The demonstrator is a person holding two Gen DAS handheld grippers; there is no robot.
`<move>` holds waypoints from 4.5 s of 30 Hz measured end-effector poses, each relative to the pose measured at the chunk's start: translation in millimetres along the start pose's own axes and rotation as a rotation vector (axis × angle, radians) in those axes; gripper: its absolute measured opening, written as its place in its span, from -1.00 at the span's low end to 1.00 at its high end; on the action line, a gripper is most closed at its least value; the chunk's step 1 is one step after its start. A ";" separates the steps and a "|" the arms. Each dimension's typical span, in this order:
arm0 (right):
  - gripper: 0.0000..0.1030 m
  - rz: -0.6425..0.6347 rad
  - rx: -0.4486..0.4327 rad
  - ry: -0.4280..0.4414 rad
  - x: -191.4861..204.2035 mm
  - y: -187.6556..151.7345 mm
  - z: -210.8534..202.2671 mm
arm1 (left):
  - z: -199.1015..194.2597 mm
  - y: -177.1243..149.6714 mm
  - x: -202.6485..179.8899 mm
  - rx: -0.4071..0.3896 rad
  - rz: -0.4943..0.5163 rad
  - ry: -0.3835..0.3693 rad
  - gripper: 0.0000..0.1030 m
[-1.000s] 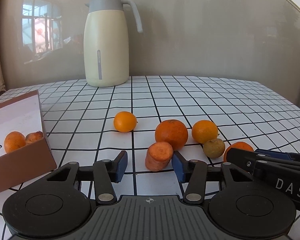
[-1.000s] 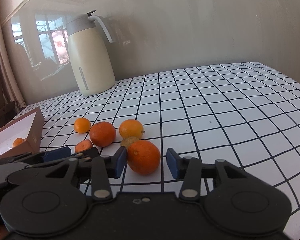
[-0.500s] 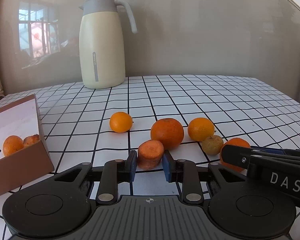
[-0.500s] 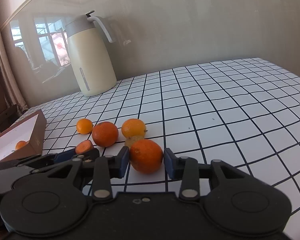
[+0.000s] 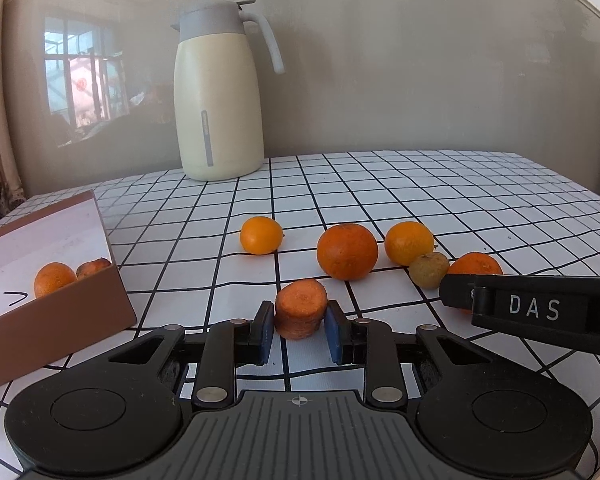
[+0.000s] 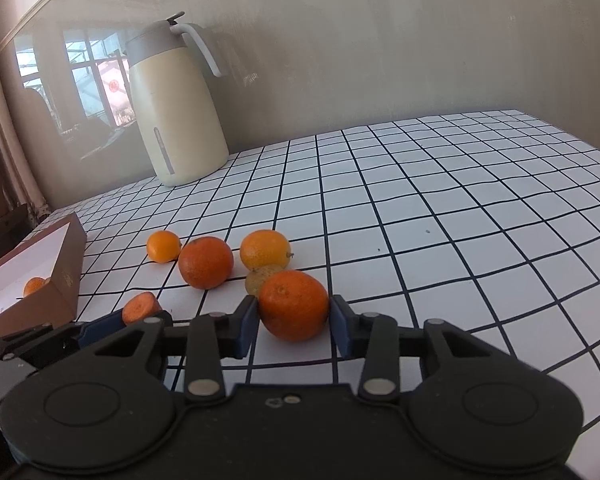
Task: Organize fruits
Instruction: 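Close the right gripper on the orange while the left gripper closes on the carrot piece, then carry the orange with the right tool over the box while the left tool carries the carrot piece, then open the right gripper dropping the orange into the box while the left gripper drops the carrot piece, then withdraw both open tools from the box back toward the remaining fruit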
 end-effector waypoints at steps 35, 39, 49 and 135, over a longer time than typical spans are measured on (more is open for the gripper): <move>-0.45 -0.180 0.001 0.196 92.4 -19.7 -39.6 | -91.6 -11.7 110.0 -0.055 -0.089 0.200 -0.47; -0.45 -0.199 0.004 0.250 118.9 -23.8 -44.9 | -109.4 -16.9 137.4 -0.057 -0.107 0.252 -0.47; -0.45 -0.228 -0.015 0.376 179.6 -20.9 -50.5 | -142.3 -22.7 199.7 -0.091 -0.169 0.382 -0.47; 0.88 -0.239 -0.123 0.459 250.1 46.1 -8.2 | -151.9 27.1 294.5 -0.122 -0.248 0.669 1.00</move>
Point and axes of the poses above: each gripper's, at about its wrist camera, not at the fingertips, and z roughly the way its jaws point, x to its left, y to its top, the point moved 6 cm from there along z, roughly the way its jaws point, and after that the axes turned 8 degrees about -x, right-handed, at the moved point
